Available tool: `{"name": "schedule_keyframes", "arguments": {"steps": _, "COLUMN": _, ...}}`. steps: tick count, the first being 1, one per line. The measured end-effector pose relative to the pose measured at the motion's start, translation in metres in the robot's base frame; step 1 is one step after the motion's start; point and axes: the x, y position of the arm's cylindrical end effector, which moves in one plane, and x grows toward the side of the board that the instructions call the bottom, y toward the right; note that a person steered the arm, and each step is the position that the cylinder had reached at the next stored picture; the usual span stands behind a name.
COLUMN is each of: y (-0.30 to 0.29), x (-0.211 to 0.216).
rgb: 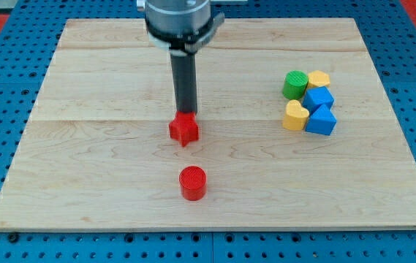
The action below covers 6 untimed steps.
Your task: Point your arm to the green star
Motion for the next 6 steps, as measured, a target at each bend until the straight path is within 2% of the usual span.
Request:
{"name": "schedule_keyframes", "arguments": {"steps": 2, "y": 0.006, "x": 0.057}}
{"name": "schedule_keyframes", "arguments": {"steps": 6, "y": 0.052, "x": -0.24}}
